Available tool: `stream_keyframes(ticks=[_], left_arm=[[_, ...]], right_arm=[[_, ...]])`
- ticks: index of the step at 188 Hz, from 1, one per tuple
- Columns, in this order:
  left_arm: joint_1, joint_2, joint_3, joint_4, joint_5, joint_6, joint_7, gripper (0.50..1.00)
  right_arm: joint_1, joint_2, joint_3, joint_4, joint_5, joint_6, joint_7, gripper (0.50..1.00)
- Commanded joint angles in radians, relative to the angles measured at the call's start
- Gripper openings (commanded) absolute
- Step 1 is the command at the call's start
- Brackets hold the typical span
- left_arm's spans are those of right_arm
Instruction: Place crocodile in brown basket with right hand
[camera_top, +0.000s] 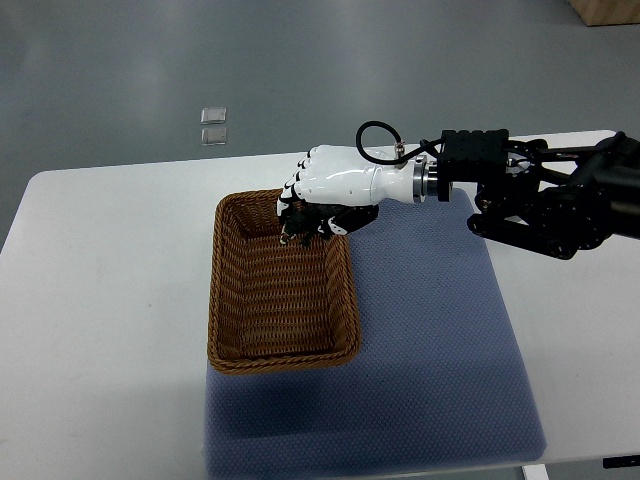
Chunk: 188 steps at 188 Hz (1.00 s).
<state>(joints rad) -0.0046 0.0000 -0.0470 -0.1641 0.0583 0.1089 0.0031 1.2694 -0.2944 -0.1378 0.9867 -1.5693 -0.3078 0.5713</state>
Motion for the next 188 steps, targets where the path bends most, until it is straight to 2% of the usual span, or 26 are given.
stream_keyframes(ticks=[1, 60, 63, 74, 75, 76, 77, 78, 79, 80, 81, 85, 105, 122, 168, 188], left_arm=[[0.0, 0.0, -0.001, 0.0, 0.0, 0.0, 0.0, 1.0], [0.0, 0.0, 0.001, 0.0, 0.0, 0.002, 0.0, 1.0], [0.0, 0.0, -0.001, 0.0, 0.0, 0.0, 0.0, 1.0], [0.0, 0.0, 0.001, 0.0, 0.0, 0.0, 0.0, 1.0], [0.0, 0.0, -0.001, 0.0, 0.0, 0.0, 0.0, 1.0], [0.0, 0.0, -0.001, 0.0, 0.0, 0.0, 0.0, 1.0], [0.0, 0.0, 0.001, 0.0, 0.0, 0.0, 0.0, 1.0], [0.0, 0.0, 0.001, 0.0, 0.0, 0.0, 0.0, 1.0], [0.0, 0.0, 0.001, 0.0, 0.0, 0.0, 0.0, 1.0], [0.0, 0.0, 0.001, 0.0, 0.0, 0.0, 0.0, 1.0], [0.0, 0.0, -0.001, 0.0, 0.0, 0.0, 0.0, 1.0], [0.0, 0.0, 0.001, 0.0, 0.0, 0.0, 0.0, 1.0], [0.0, 0.0, -0.001, 0.0, 0.0, 0.0, 0.0, 1.0], [0.0, 0.0, -0.001, 0.0, 0.0, 0.0, 0.0, 1.0], [0.0, 0.0, 0.001, 0.0, 0.0, 0.0, 0.0, 1.0], [0.0, 0.0, -0.001, 0.0, 0.0, 0.0, 0.0, 1.0]], right_arm=[[-0.007, 0.024, 0.0, 0.004, 0.0, -0.017, 0.032, 0.5], [-0.056, 0.052, 0.0, 0.027, -0.047, -0.066, 0.035, 0.502], [-0.058, 0.052, 0.0, 0.027, -0.046, -0.071, 0.035, 0.545], [-0.062, 0.052, 0.0, 0.027, -0.046, -0.08, 0.035, 0.643], [-0.062, 0.051, 0.0, 0.027, -0.046, -0.082, 0.035, 0.67], [-0.062, 0.051, 0.0, 0.027, -0.046, -0.082, 0.035, 0.67], [-0.062, 0.051, 0.001, 0.027, -0.046, -0.083, 0.035, 0.7], [-0.062, 0.051, 0.001, 0.027, -0.046, -0.083, 0.035, 0.701], [-0.064, 0.051, 0.001, 0.027, -0.046, -0.085, 0.035, 0.731], [-0.064, 0.051, 0.001, 0.027, -0.046, -0.085, 0.035, 0.731], [-0.064, 0.052, 0.001, 0.027, -0.046, -0.086, 0.035, 0.756], [-0.067, 0.051, 0.001, 0.027, -0.046, -0.088, 0.035, 0.795], [-0.07, 0.051, 0.0, 0.026, -0.047, -0.091, 0.035, 0.909], [-0.071, 0.051, 0.0, 0.024, -0.047, -0.091, 0.033, 0.928], [-0.07, 0.027, 0.037, 0.012, -0.02, -0.093, 0.025, 0.926], [-0.074, 0.004, 0.11, -0.007, 0.058, -0.071, 0.024, 0.926]])
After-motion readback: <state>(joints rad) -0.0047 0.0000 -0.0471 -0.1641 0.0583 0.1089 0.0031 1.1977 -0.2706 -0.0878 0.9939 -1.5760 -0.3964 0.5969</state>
